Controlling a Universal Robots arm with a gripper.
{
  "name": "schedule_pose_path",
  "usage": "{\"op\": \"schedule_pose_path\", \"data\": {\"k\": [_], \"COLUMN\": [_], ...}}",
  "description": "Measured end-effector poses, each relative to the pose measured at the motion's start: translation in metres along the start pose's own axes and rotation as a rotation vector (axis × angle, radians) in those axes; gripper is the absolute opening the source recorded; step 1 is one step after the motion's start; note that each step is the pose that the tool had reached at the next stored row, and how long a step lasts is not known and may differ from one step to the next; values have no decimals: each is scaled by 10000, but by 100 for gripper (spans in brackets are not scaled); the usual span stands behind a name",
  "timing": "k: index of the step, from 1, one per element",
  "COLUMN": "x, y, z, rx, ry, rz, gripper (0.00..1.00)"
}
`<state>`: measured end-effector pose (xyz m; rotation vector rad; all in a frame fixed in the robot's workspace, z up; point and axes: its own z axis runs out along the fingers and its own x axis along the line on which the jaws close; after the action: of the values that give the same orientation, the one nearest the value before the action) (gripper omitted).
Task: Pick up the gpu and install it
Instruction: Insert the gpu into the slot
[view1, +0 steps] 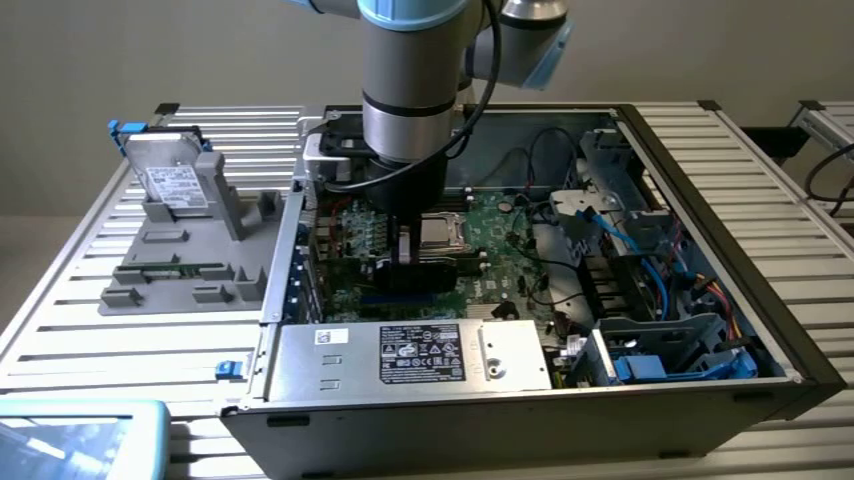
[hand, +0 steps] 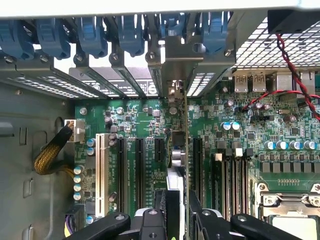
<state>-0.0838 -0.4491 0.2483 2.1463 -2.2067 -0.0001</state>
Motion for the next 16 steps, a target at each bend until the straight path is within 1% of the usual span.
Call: {"op": "schedule_pose_path", "data": {"k": [6, 10, 16], "x": [0, -1, -4], "y": [4, 4, 13], "z": [12, 15, 20], "rx": [29, 71, 86], "ry": [1, -2, 6], "rz": [-6, -17, -97], "gripper": [28, 28, 28]}}
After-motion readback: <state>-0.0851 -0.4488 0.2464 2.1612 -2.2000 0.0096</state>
